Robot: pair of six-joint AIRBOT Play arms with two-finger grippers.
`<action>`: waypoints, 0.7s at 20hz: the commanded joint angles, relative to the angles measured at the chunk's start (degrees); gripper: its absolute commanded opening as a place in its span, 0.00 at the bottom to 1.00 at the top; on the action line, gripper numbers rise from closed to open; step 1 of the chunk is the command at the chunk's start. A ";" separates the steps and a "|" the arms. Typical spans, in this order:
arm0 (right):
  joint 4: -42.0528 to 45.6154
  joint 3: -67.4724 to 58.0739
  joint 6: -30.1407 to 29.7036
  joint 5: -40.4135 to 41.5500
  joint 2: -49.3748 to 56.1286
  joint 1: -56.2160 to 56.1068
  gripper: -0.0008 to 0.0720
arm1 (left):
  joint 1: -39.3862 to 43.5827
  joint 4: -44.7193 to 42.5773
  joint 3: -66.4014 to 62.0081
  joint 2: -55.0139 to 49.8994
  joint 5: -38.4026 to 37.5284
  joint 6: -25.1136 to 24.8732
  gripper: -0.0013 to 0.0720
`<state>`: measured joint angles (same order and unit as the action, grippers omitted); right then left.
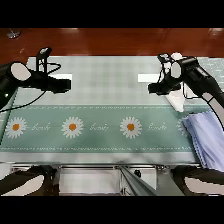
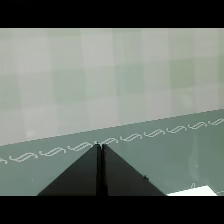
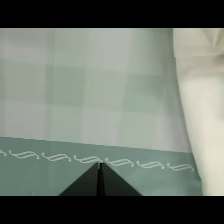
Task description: Fold the shirts.
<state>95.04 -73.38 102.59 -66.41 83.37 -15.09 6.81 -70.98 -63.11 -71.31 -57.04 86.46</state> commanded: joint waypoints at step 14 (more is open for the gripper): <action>0.04 0.00 -0.09 0.81 0.02 -0.02 0.04 | -0.07 -0.02 0.04 -0.02 0.02 -0.02 0.05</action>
<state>95.07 -73.38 102.59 -66.37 83.37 -15.09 6.81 -70.98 -63.09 -71.31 -57.01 86.43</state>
